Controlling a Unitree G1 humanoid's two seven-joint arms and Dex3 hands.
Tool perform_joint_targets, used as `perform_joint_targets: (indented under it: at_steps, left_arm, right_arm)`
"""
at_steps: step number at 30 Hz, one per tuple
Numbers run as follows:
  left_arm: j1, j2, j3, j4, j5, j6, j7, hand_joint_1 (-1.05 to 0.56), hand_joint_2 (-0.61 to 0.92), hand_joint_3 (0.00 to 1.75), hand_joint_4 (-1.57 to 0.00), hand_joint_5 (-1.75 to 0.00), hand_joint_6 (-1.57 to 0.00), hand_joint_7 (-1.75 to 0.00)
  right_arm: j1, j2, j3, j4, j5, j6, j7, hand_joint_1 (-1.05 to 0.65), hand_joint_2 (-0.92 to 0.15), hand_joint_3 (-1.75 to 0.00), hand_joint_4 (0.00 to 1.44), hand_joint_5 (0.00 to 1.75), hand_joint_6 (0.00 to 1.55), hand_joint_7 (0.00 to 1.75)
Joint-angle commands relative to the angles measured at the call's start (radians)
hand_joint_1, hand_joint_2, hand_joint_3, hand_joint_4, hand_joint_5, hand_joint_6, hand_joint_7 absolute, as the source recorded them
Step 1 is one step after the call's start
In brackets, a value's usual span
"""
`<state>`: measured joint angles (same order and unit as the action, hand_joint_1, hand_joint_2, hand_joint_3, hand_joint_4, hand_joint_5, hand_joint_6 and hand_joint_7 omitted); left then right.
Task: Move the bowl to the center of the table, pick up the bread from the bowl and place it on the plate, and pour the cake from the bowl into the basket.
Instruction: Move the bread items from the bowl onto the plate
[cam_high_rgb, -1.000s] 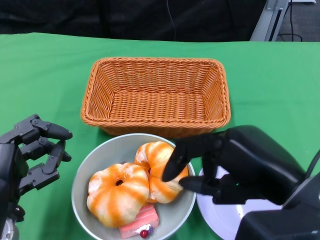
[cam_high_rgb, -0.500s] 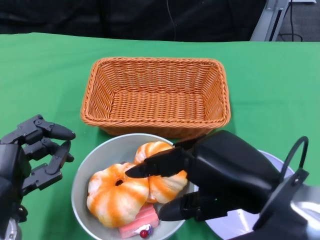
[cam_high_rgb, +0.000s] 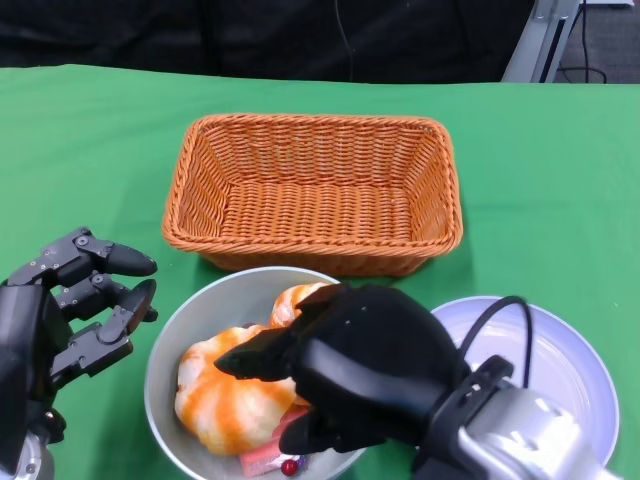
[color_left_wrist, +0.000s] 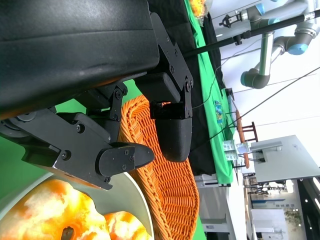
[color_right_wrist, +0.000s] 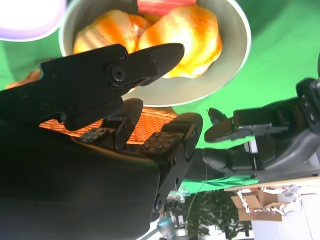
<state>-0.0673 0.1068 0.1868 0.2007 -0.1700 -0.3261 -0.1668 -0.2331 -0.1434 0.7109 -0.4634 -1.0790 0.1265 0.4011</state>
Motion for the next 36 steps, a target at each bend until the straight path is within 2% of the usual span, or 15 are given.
perform_joint_targets:
  at_steps: [1,3,4,7,9,11,18,23,28,32,34,36]
  left_arm:
    - [0.013,0.008,0.002,-0.017,-0.012,0.009,-0.012,-0.11,0.79,0.50,-0.73,-1.42,-0.79,-1.08]
    - [0.014,0.007,0.000,-0.021,-0.004,0.009,-0.006,-0.11,0.79,0.49,-0.73,-1.42,-0.79,-1.08]
    - [0.014,0.007,-0.002,-0.023,0.001,0.010,-0.003,-0.13,0.78,0.49,-0.73,-1.42,-0.79,-1.09]
    - [0.013,0.007,-0.004,-0.021,0.009,0.007,0.000,-0.15,0.77,0.49,-0.72,-1.43,-0.79,-1.09]
    - [0.012,0.011,-0.005,-0.016,0.011,0.000,-0.004,-0.16,0.75,0.50,-0.72,-1.43,-0.78,-1.09]
    - [0.011,0.012,-0.006,-0.014,0.010,-0.003,-0.007,-0.16,0.75,0.51,-0.72,-1.42,-0.78,-1.09]
    - [0.009,0.016,-0.007,-0.001,0.009,-0.026,-0.018,-0.16,0.73,0.55,-0.70,-1.41,-0.77,-1.09]
    - [0.017,0.003,-0.008,-0.025,0.013,-0.002,0.002,-0.13,0.72,0.58,-0.71,-1.39,-0.77,-1.09]
    - [0.020,0.001,-0.009,-0.036,0.025,0.008,0.012,-0.13,0.71,0.60,-0.72,-1.38,-0.78,-1.08]
    - [0.023,-0.001,-0.011,-0.045,0.031,0.014,0.020,-0.12,0.70,0.61,-0.74,-1.38,-0.78,-1.09]
    - [0.024,-0.002,-0.011,-0.048,0.028,0.016,0.019,-0.10,0.70,0.63,-0.74,-1.37,-0.78,-1.09]
    - [0.026,-0.002,-0.011,-0.050,0.030,0.016,0.021,-0.09,0.69,0.64,-0.73,-1.37,-0.78,-1.09]
  right_arm:
    - [0.007,0.016,0.005,0.031,-0.029,-0.019,-0.038,-0.60,-0.92,-0.03,0.47,0.65,0.61,0.00]
    - [0.010,0.026,0.015,0.063,-0.052,-0.024,-0.057,-0.60,-0.92,-0.03,0.45,0.68,0.61,0.00]
    - [0.011,0.031,0.022,0.085,-0.067,-0.026,-0.070,-0.60,-0.92,-0.06,0.40,0.81,0.62,0.00]
    - [0.013,0.043,0.038,0.133,-0.108,-0.032,-0.109,-0.60,-0.92,-0.07,0.36,0.91,0.62,0.01]
    - [0.009,0.052,0.057,0.173,-0.148,-0.031,-0.141,-0.61,-0.92,-0.13,0.31,1.13,0.64,0.02]
    - [0.007,0.059,0.066,0.192,-0.170,-0.025,-0.140,-0.59,-0.92,-0.18,0.27,1.20,0.64,0.02]
    - [0.013,0.068,0.075,0.222,-0.200,-0.026,-0.154,-0.56,-0.92,-0.27,0.28,1.20,0.67,0.04]
    - [0.006,0.096,0.117,0.288,-0.292,0.013,-0.147,-0.58,-0.92,-0.34,0.24,1.25,0.63,0.02]
    - [0.001,0.117,0.135,0.346,-0.338,0.038,-0.188,-0.59,-0.92,-0.30,0.24,1.22,0.59,0.01]
    - [-0.007,0.133,0.147,0.383,-0.356,0.050,-0.192,-0.59,-0.92,-0.30,0.28,1.09,0.56,0.00]
    - [-0.009,0.141,0.152,0.400,-0.361,0.056,-0.200,-0.59,-0.92,-0.29,0.29,1.08,0.56,0.00]
    - [-0.013,0.146,0.159,0.413,-0.368,0.062,-0.207,-0.59,-0.92,-0.23,0.26,1.20,0.58,0.01]
